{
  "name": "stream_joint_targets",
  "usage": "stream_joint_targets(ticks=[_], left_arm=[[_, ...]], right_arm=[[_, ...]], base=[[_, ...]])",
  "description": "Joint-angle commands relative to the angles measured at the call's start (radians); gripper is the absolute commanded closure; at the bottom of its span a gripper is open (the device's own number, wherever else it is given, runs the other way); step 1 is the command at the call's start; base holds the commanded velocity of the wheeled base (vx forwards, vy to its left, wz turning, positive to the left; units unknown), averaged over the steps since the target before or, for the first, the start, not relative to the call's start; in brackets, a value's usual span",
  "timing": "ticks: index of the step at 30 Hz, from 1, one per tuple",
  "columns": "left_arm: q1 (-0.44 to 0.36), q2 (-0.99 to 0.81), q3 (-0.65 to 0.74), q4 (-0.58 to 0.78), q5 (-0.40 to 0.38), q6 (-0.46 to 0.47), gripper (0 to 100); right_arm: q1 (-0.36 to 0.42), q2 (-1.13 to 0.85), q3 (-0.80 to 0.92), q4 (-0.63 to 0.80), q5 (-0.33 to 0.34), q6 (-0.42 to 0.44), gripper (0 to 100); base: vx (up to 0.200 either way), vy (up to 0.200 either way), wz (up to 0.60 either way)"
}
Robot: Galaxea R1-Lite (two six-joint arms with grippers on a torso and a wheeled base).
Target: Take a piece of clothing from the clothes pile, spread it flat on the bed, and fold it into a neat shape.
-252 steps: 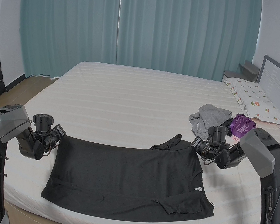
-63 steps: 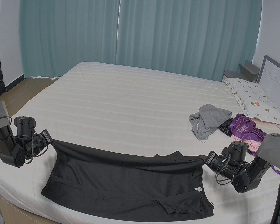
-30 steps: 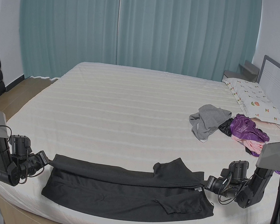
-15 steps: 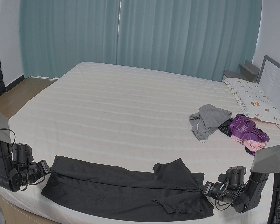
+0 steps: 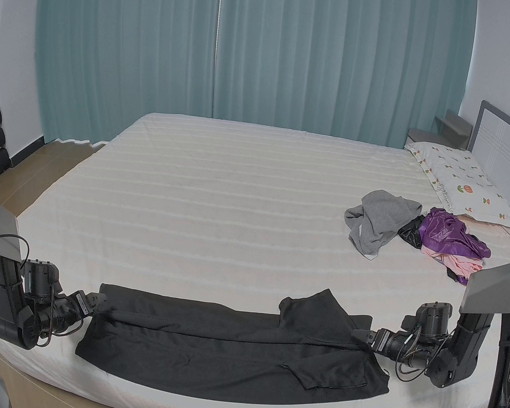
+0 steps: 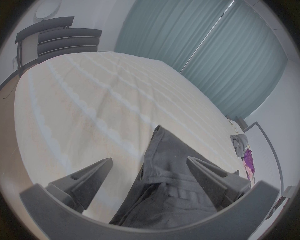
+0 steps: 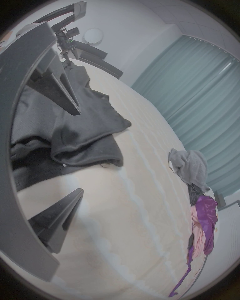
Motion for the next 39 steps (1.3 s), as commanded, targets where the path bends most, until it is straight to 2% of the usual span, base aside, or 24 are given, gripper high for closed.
stream_joint_targets(ticks=[1, 7, 12, 17, 20, 21, 24, 28, 31, 33, 39], left_arm=[[0.000, -0.007, -0.046, 0.003, 0.000, -0.008, 0], [-0.020, 0.029, -0.214, 0.058, 0.014, -0.012, 0], [-0.046, 0.088, -0.371, 0.176, 0.041, -0.012, 0], [-0.059, 0.160, -0.434, 0.178, 0.070, -0.009, 0], [-0.061, 0.164, -0.429, 0.175, 0.072, -0.006, 0], [-0.061, 0.164, -0.426, 0.173, 0.072, -0.006, 100], [-0.061, 0.163, -0.417, 0.173, 0.075, -0.006, 100], [-0.061, 0.163, -0.412, 0.171, 0.098, -0.008, 100], [-0.061, 0.163, -0.418, 0.168, 0.161, -0.016, 100], [-0.073, 0.161, -0.424, 0.167, 0.196, -0.069, 100], [-0.079, 0.144, -0.412, 0.167, 0.199, -0.100, 100]], right_arm=[[-0.029, -0.044, -0.015, -0.003, 0.003, 0.029, 0], [-0.032, -0.019, -0.088, 0.037, -0.004, 0.055, 0], [-0.036, 0.011, -0.193, 0.119, -0.004, 0.058, 0], [-0.036, 0.019, -0.285, 0.182, -0.001, 0.063, 0], [-0.033, 0.059, -0.306, 0.177, 0.001, 0.095, 0], [-0.033, 0.065, -0.312, 0.177, 0.001, 0.108, 0], [-0.035, 0.065, -0.314, 0.178, -0.002, 0.143, 0], [-0.036, 0.062, -0.306, 0.177, -0.004, 0.149, 0], [-0.035, 0.059, -0.305, 0.189, -0.005, 0.149, 0], [-0.035, 0.058, -0.306, 0.191, -0.005, 0.149, 0], [-0.021, 0.065, -0.314, 0.191, -0.013, 0.147, 0]], base=[[0.000, 0.000, 0.00], [0.000, 0.000, 0.00], [0.000, 0.000, 0.00], [0.000, 0.000, 0.00], [0.000, 0.000, 0.00], [0.000, 0.000, 0.00], [0.000, 0.000, 0.00], [0.000, 0.000, 0.00], [0.000, 0.000, 0.00], [0.000, 0.000, 0.00], [0.000, 0.000, 0.00]])
